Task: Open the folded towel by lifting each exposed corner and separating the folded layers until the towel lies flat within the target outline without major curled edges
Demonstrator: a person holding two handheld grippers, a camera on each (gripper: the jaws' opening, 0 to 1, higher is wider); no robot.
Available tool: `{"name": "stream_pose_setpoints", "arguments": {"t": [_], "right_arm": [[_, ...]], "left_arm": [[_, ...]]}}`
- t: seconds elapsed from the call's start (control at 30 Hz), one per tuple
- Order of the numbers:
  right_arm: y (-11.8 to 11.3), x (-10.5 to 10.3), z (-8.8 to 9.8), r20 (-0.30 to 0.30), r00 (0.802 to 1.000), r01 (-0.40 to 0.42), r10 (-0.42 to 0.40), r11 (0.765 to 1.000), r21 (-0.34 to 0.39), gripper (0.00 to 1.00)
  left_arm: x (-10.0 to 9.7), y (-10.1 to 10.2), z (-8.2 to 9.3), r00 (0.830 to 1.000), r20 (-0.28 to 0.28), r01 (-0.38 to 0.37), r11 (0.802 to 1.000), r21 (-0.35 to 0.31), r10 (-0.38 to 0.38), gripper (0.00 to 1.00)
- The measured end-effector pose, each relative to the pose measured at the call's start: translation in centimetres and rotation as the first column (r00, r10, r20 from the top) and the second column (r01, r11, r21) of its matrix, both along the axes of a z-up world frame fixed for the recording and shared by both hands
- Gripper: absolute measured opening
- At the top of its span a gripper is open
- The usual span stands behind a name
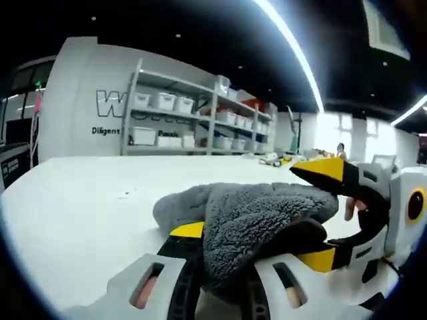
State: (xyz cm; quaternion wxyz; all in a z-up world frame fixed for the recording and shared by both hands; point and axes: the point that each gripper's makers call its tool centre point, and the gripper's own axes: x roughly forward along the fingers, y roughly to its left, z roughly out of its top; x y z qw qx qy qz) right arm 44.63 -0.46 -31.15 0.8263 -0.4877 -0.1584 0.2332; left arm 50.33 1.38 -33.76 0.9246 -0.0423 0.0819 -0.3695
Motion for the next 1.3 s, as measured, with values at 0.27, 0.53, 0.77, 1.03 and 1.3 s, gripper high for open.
{"name": "stream_pose_setpoints", "arguments": {"t": [0.27,0.53,0.77,1.03,1.3], "right_arm": [[-1.2,1.0,-0.4,-0.062,0.998,0.016,-0.013,0.998,0.054,0.48],[-1.2,1.1,-1.0,-0.100,0.995,0.007,0.001,0.996,0.083,0.50],[-1.6,1.6,-1.7,-0.129,0.992,0.017,-0.006,0.996,0.083,0.50],[-2.1,2.0,-1.9,-0.169,0.986,0.031,-0.010,0.992,0.125,0.53],[-3.2,2.5,-1.6,-0.246,0.969,0.059,0.006,0.965,0.254,0.68]], "left_arm": [[-0.2,1.0,0.8,0.996,-0.093,0.000,0.985,-0.171,-0.016,0.13],[-0.6,1.7,1.6,0.985,-0.160,0.013,0.942,-0.336,-0.071,0.13],[-1.0,1.8,1.9,0.970,-0.202,0.035,0.902,-0.429,-0.134,0.13],[-1.6,2.1,2.9,0.942,-0.239,0.067,0.832,-0.551,-0.235,0.12],[-1.4,2.9,3.7,0.914,-0.261,0.075,0.764,-0.641,-0.310,0.12]]}}
